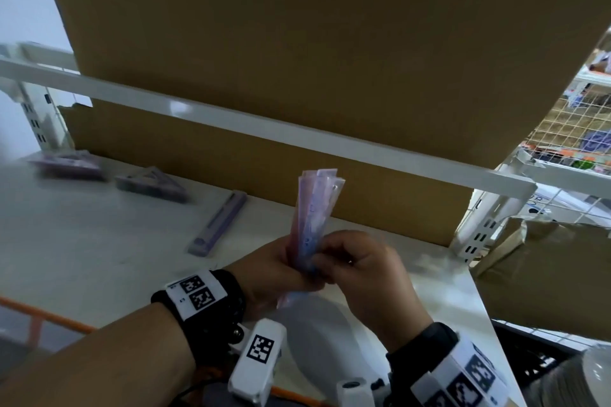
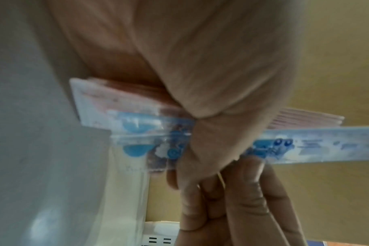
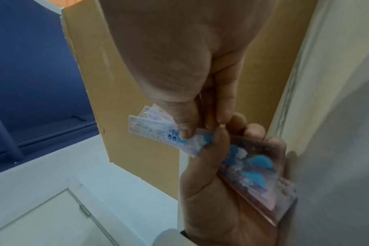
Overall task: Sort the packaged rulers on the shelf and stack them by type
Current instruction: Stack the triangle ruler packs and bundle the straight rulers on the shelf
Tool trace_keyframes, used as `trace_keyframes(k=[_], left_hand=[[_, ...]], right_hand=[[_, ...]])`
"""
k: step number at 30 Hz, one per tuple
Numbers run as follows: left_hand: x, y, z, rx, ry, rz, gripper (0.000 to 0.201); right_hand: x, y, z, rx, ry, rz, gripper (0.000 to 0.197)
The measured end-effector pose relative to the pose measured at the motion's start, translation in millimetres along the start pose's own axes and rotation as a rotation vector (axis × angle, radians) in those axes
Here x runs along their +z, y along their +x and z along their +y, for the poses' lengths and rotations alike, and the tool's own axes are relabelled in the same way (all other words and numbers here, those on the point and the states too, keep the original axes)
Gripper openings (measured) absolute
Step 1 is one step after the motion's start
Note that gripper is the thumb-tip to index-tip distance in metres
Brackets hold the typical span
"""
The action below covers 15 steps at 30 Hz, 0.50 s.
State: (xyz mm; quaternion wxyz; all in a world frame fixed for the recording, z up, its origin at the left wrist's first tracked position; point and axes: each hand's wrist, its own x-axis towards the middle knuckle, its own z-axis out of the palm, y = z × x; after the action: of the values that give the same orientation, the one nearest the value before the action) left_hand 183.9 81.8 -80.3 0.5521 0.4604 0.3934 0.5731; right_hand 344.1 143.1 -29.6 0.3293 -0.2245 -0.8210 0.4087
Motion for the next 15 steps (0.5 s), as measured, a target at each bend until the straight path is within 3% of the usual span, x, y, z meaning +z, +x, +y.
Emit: trace_keyframes(k=[4,6,8,10,12,15], left_hand=[[-3.2,2.2,-0.9,0.015,0.069,0.036,0.028],[-4.8,3.7,1.9,0.026,0.132,0.003,0.029],[-3.2,5.4,6.1,0.09,0.18,-0.065,0.018],[-0.5,7.9,7.5,0.115,0.206,-0.084,0.013],[0.3,8.3,7.0,0.111,0.207,-0.072,0.019],[1.8,4.8,11.2,0.129,0.241,-0.127,0.037]], right_hand=[[-4.2,2.1,-19.8,0.025,-0.072,0.062,0.043],[-6.3,5.3,-35.2,-0.033,-0.136,0.114,0.076],[-4.2,12.3,-50.8,-0.131,-0.196,0.162,0.103],[1.9,20.2,-63.6,-0.255,-0.328,0.171,0.098],[8.2,25.3,-67.8,-0.345,-0.458,0.158,0.072],[14.6,25.1,-65.2,-0.357,-0.552,0.145,0.036]])
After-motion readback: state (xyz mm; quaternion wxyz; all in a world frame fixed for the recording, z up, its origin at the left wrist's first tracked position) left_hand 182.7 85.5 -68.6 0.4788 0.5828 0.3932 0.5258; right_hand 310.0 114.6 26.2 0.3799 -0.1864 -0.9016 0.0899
